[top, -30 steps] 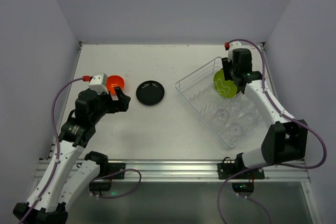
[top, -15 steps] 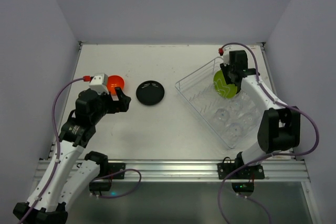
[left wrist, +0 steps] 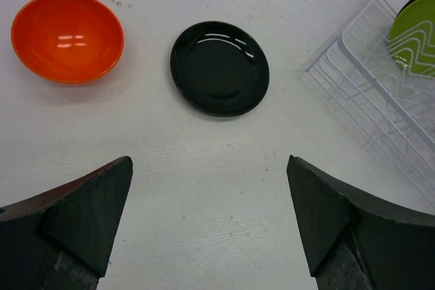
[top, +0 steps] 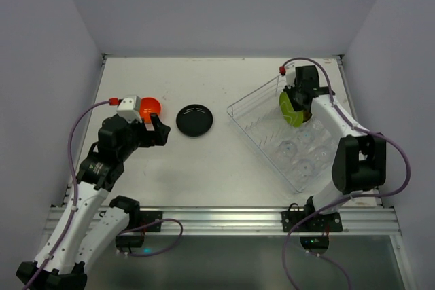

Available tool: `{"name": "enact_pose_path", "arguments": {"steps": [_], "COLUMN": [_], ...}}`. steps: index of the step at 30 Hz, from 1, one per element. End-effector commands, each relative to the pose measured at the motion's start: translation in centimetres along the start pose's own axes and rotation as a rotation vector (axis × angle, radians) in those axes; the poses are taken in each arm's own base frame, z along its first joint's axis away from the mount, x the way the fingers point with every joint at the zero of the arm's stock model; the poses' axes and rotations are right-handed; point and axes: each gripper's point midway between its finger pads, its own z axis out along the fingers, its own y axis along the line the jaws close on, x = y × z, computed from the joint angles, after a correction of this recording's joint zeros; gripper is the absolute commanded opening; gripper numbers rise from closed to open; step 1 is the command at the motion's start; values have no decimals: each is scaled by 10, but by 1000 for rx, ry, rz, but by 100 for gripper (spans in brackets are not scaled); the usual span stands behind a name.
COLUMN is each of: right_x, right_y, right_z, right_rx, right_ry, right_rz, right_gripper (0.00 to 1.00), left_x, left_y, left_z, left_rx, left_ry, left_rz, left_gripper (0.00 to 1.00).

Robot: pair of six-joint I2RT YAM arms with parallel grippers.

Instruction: Unload the mixed dishes from the dish rack

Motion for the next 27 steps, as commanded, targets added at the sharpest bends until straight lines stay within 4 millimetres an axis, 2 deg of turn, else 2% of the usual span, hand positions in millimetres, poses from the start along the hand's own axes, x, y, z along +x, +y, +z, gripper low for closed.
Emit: {"name": "enact_pose_path", "arguments": {"steps": [1, 7, 12, 15, 16, 17, 18, 19, 21, 22, 23, 24, 25, 26, 27], "right_x": [-31, -52, -62, -72, -78, -80, -84, -94, -96, -110, -100, -98, -96, -93, -90], "right_y": [-14, -23, -32, -35, -35, -34, -28, -23, 16, 25, 60, 71, 86, 104, 112], "right_z": [-32, -68, -98, -126, -143, -151, -161, -171, -193, -209, -209, -226, -228, -240, -245], "right_rx": [21, 30, 52, 53, 42, 33, 8, -27, -220, -302, -487, -571, -672, -795, -849], "right_ry": [-107, -201, -241, -298, -347, -372, -406, -472, -573, -668, -647, -687, -687, -678, -666], "right_rz": [8, 2, 57, 158, 240, 293, 340, 379, 473, 499, 546, 565, 620, 600, 615], "right_gripper": [0, 0, 0, 0, 0, 0, 0, 0, 0, 0, 0, 0, 0, 0, 0], "left_x": [-5, -5, -10, -24, -33, -39, -42, -52, -54, -62, -67, -80, -74, -76, -93], "left_y": [-6, -5, -5, -17, -35, -45, -57, -81, -106, -130, -143, -159, -178, -190, -206], "left_z": [-1, -1, -3, -12, -17, -19, -20, -27, -23, -24, -25, -32, -23, -20, -26], "left_rx": [34, 27, 22, 75, 172, 222, 278, 413, 551, 685, 749, 810, 827, 832, 850], "left_ry": [-28, -26, -36, -91, -125, -142, -143, -171, -136, -134, -139, -168, -130, -132, -180], "left_rz": [27, 27, 26, 5, 2, -8, -42, -39, -101, -89, -91, -80, -71, -51, 3], "left_gripper": [100, 100, 100, 100, 100, 100, 100, 100, 100, 100, 100, 100, 100, 100, 100]}}
